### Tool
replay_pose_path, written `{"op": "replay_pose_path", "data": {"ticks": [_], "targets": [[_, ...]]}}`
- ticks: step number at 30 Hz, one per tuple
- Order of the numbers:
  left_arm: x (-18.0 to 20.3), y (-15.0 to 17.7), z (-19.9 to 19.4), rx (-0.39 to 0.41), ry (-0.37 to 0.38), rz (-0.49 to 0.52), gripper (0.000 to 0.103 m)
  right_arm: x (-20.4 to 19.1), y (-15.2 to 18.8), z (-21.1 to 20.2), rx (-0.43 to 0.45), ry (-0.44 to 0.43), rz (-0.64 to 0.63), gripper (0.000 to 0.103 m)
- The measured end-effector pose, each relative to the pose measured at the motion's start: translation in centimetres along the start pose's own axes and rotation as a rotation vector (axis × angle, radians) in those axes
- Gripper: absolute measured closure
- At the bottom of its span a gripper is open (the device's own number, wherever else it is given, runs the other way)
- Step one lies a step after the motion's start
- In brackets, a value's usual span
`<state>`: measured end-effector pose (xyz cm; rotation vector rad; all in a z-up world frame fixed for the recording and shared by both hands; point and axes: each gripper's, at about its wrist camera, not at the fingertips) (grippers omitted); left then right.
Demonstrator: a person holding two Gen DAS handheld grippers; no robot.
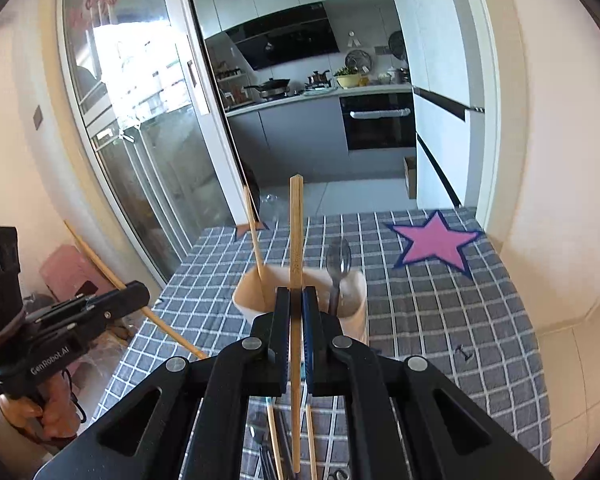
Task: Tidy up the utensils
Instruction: 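Lift both chopsticks upright and carry them over the white holder, then lower the chopsticks into the holder and open both tools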
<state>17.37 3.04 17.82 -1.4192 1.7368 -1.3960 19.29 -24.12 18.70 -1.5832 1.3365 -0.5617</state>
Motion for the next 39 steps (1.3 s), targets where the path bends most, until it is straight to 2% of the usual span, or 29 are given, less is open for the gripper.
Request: {"op": "replay_pose_path", "data": {"ticks": [10, 14, 18, 24, 29, 35, 39], "targets": [[0.4, -5.8, 2.3, 0.084, -0.005, 0.036, 0.065, -0.8, -5.4, 2.7, 0.084, 0.004, -0.033, 0.096], [0.2, -6.5, 4.0, 0.087, -0.024, 0.043, 0.065, -0.6, -7.3, 4.9, 0.123, 0.016, -0.022, 0.096], [-0.4, -5.9, 6.5, 0.052, -0.040, 0.041, 0.065, 0.0, -8.2, 7.2, 0.147, 0.038, -0.004, 0.096], [-1.2, -3.5, 10.2, -0.015, -0.072, 0.029, 0.065, 1.3, -7.0, 10.6, 0.153, 0.074, 0.036, 0.096], [-1.2, -1.3, 12.6, -0.055, -0.091, 0.035, 0.065, 2.6, -4.2, 13.1, 0.106, 0.075, 0.084, 0.097], [-1.0, 1.1, 14.1, -0.081, -0.135, 0.073, 0.065, 4.6, -0.9, 14.6, 0.038, 0.089, 0.133, 0.097], [-0.8, 1.8, 14.2, -0.074, -0.151, 0.086, 0.065, 5.8, -0.4, 14.6, 0.030, 0.092, 0.151, 0.097]]}}
Point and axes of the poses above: each gripper's, at about its wrist camera, not at the fingertips, and z roughly the way its jaws point, x to its right, y to its underside, and after that the axes turned 10 degrees about x, right-handed
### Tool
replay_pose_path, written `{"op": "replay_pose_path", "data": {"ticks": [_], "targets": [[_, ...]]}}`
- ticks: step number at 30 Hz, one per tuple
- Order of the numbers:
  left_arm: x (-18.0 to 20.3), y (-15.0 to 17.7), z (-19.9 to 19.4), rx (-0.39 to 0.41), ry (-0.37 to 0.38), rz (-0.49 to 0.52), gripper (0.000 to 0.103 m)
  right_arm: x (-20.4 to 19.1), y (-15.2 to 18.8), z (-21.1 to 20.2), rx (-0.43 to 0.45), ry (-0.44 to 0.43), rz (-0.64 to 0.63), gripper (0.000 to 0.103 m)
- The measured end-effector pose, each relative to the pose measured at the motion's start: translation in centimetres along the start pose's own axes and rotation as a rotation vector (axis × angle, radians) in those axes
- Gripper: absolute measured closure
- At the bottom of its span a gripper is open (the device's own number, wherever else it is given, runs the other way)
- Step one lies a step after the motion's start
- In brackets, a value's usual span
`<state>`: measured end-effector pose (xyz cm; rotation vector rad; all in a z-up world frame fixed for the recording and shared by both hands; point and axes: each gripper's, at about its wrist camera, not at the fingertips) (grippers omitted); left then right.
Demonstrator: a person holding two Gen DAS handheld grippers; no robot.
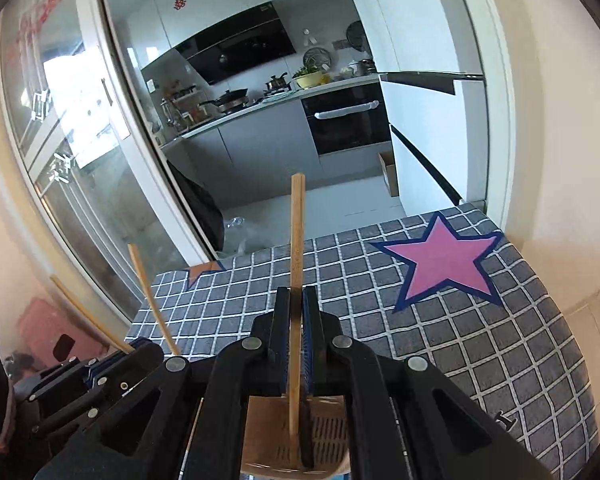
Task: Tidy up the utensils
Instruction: 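Lower the chopsticks into the holder and open both tools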
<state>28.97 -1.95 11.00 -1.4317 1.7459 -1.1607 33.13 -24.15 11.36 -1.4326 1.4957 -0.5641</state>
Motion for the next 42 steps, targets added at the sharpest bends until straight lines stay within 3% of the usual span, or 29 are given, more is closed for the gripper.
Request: {"op": "replay_pose_path", "data": {"ticks": [12, 15, 17, 23, 24, 25, 27, 33, 38, 42], "targets": [[-0.3, 0.3, 0.0, 0.001, -0.057, 0.016, 0.064, 0.8, -0.2, 0.1, -0.060, 0.007, 0.019, 0.094], [-0.4, 0.2, 0.1, 0.001, -0.066, 0.008, 0.064, 1.1, -0.3, 0.0, -0.070, 0.007, 0.023, 0.081], [-0.6, 0.0, 0.1, 0.001, -0.065, 0.002, 0.064, 1.1, -0.4, -0.5, -0.060, 0.011, 0.020, 0.066], [-0.7, -0.1, 0.2, 0.001, -0.065, 0.003, 0.064, 1.1, -0.9, -1.9, -0.040, 0.004, 0.025, 0.064], [-0.8, -0.1, 0.2, -0.001, -0.064, 0.001, 0.052, 1.0, -0.9, -2.1, -0.038, 0.003, 0.023, 0.063], [-0.9, -0.1, 0.2, -0.007, -0.061, -0.003, 0.000, 1.0, -1.0, -2.5, -0.033, 0.001, 0.020, 0.062], [-1.2, -0.3, -0.4, 0.024, -0.090, -0.019, 0.000, 1.0, -1.0, -3.2, -0.025, -0.003, 0.022, 0.060], [-1.2, -0.9, -1.6, 0.084, -0.082, -0.028, 0.000, 1.1, -0.9, -6.0, 0.003, -0.018, 0.033, 0.057], [-1.6, -1.5, -4.3, 0.141, -0.101, -0.034, 0.000, 1.2, -0.3, -8.4, 0.001, -0.043, 0.040, 0.026], [-2.4, -0.2, -6.7, 0.119, -0.139, -0.037, 0.000, 0.8, 1.5, -9.4, -0.068, -0.053, 0.016, 0.026]]}}
Point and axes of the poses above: each gripper's, at about its wrist camera, not at the fingertips, and z roughly the way its jaws point, x to its right, y to its underside, and after that the axes turned 10 degrees about x, right-handed
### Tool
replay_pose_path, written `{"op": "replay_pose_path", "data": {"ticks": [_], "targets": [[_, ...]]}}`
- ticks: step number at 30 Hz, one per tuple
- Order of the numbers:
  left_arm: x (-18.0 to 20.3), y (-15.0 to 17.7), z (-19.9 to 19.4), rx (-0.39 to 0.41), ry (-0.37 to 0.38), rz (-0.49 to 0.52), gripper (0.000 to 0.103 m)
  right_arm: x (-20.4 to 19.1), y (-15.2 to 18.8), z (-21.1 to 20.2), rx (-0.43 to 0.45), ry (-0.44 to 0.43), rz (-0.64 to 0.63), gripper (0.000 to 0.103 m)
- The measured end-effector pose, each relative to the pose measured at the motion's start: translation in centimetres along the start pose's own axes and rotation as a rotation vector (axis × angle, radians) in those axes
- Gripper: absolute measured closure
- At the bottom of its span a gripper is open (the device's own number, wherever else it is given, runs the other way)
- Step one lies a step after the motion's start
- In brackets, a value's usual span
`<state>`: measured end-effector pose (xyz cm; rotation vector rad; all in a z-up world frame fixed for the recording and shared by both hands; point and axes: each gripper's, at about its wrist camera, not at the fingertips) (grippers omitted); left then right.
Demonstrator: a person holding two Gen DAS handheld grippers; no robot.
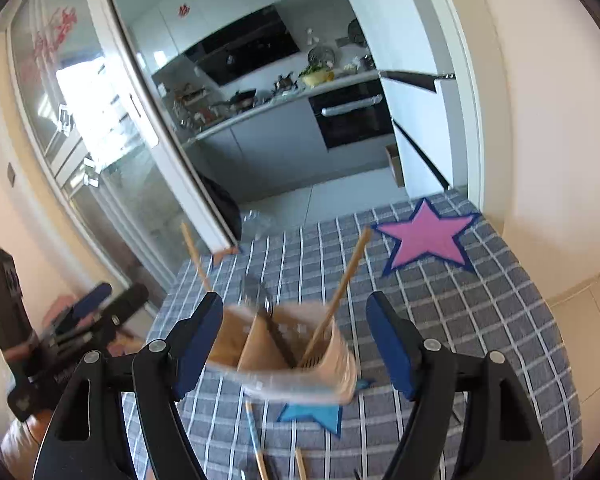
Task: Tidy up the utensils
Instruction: 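Lower the chopsticks into the holder and open both tools, then move both tools back to the pile toward the blue-patterned chopstick and spoon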
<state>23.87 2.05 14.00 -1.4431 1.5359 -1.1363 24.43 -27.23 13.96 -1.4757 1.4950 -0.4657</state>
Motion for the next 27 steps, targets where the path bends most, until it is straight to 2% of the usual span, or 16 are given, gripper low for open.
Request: {"op": "replay_pose_path", "data": {"ticks": [1, 5, 8, 12, 14, 18, 24, 27], "targets": [[-0.2, 0.2, -0.3, -0.010, -0.006, -0.004, 0.000, -0.1, 0.6, -0.1, -0.022, 0.004, -0.006, 0.026], [-1.4, 3.8, -1.4, -0.131, -0.014, -0.041, 0.000, 0.0, 4.6, 0.8, -0.185, 0.043, -0.012, 0.026], [-2.0, 7.9, -1.7, -0.268, 0.008, -0.077, 0.000, 0.5, 8.0, 1.7, -0.303, 0.065, -0.004, 0.026], [-2.4, 13.0, -0.9, -0.452, -0.006, -0.155, 0.000, 0.5, 12.2, 2.7, -0.437, 0.095, -0.019, 0.026], [-2.2, 14.5, -0.4, -0.504, -0.010, -0.176, 0.000, 0.5, 13.7, 2.7, -0.477, 0.105, -0.029, 0.026], [-1.1, 16.1, 0.8, -0.566, -0.011, -0.180, 0.000, 0.3, 15.6, 2.7, -0.525, 0.126, -0.053, 0.029], [-0.5, 15.8, 2.8, -0.585, -0.022, -0.175, 0.000, 0.3, 16.3, 3.2, -0.553, 0.150, -0.083, 0.043], [-0.6, 16.0, 4.4, -0.619, -0.036, -0.196, 0.000, -0.1, 16.9, 3.7, -0.566, 0.156, -0.111, 0.049]]}}
Point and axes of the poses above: each gripper's, at about its wrist camera, not at the fingertips, and z roughly the way its jaws point, x to its right, y to its underside, and after that the axes turned 10 degrees about x, right-handed
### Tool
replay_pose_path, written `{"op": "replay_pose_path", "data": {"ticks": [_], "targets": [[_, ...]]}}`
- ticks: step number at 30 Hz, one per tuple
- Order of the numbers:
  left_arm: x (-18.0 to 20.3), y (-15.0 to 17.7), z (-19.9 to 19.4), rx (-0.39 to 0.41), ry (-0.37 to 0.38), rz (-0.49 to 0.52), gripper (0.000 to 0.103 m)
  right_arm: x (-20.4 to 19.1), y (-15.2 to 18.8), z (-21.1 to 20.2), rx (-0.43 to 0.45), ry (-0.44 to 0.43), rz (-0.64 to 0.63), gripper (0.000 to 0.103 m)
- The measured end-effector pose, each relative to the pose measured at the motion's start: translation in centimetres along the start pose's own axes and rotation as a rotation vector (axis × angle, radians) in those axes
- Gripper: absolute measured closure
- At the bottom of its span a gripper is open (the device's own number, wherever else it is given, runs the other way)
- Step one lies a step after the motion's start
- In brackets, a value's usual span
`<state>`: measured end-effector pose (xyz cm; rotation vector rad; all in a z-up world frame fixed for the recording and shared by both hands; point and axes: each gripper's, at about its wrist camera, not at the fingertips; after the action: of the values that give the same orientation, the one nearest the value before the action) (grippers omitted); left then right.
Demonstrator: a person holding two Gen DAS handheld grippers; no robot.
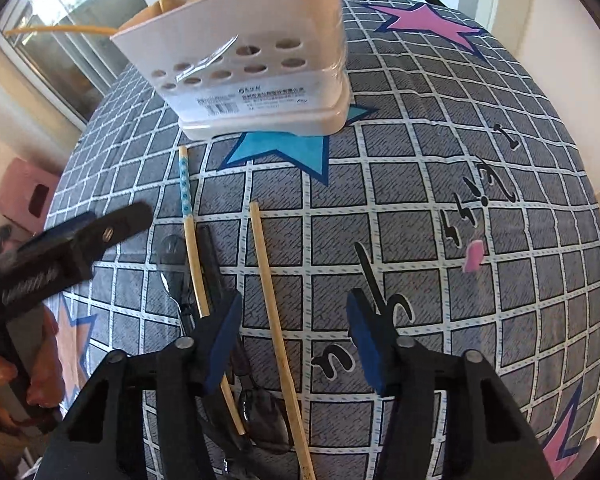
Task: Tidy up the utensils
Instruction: 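Move both tools back to the pile toward the blue-patterned chopstick and spoon, then grasp the blue-patterned chopstick with the left tool while the right tool grasps a wooden chopstick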
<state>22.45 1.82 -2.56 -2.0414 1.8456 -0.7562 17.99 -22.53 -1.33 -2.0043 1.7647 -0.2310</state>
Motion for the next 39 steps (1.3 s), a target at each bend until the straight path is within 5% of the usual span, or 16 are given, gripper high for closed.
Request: {"op": "replay_pose_path", "data": {"ticks": [7, 15, 19, 24, 26, 29, 39], "targets": [[0.4, -0.7, 1.9, -0.054, -0.039, -0.036, 0.002, -1.3, 0.4, 1.2, -0.013, 0.038, -0.075, 0.063], [2.5, -1.3, 3.2, -0.077, -0.099, 0.008, 0.003, -2.7, 0.7, 1.6, -0.011, 0.105, -0.161, 0.067], [4.2, -1.4, 3.8, -0.094, -0.124, 0.070, 0.010, -2.2, 0.7, 1.2, -0.014, 0.093, -0.158, 0.097], [5.8, -1.1, 3.8, -0.117, -0.107, 0.127, 0.016, -0.4, 0.6, 0.7, -0.001, 0.070, -0.093, 0.097], [6.8, -1.0, 3.8, -0.117, -0.107, 0.167, 0.026, 0.8, 0.6, 0.1, 0.016, 0.049, -0.051, 0.097], [7.9, -0.9, 3.6, -0.118, -0.082, 0.200, 0.055, 1.7, 0.7, -1.0, 0.049, 0.046, -0.027, 0.097], [5.0, 1.6, 1.0, -0.069, 0.012, 0.216, 0.064, 2.2, 0.1, -3.7, 0.146, 0.018, 0.000, 0.097]]}}
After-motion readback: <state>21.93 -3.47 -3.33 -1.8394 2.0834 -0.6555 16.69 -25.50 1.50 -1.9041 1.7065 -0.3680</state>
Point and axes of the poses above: each gripper's, at about its wrist camera, not at the fingertips, and z roughly the way its jaws point, x to its right, y to its underside, and after that the axes turned 10 degrees about x, right-handed
